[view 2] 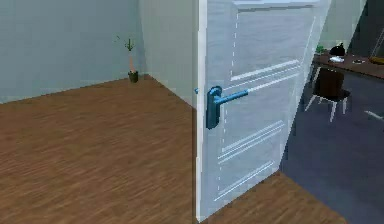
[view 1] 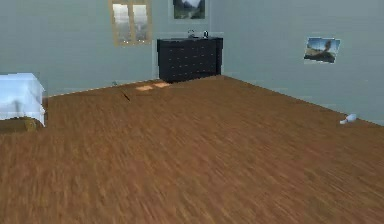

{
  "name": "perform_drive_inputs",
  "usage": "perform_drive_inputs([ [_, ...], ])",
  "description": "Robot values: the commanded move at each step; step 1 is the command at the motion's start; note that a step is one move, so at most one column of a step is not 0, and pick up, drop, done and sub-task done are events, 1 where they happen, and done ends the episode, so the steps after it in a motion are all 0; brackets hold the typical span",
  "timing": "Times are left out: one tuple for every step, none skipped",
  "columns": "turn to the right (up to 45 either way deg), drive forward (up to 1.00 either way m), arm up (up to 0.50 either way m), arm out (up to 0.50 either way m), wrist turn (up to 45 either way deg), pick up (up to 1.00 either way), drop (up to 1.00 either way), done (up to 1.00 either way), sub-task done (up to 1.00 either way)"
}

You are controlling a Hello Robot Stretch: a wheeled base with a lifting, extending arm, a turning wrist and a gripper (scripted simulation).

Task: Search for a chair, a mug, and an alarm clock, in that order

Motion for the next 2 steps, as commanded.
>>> perform_drive_inputs([
  [0.0, 1.0, 0.0, 0.0, 0.0, 0.0, 0.0, 0.0, 0.0],
  [0.0, 1.0, 0.0, 0.0, 0.0, 0.0, 0.0, 0.0, 0.0],
])
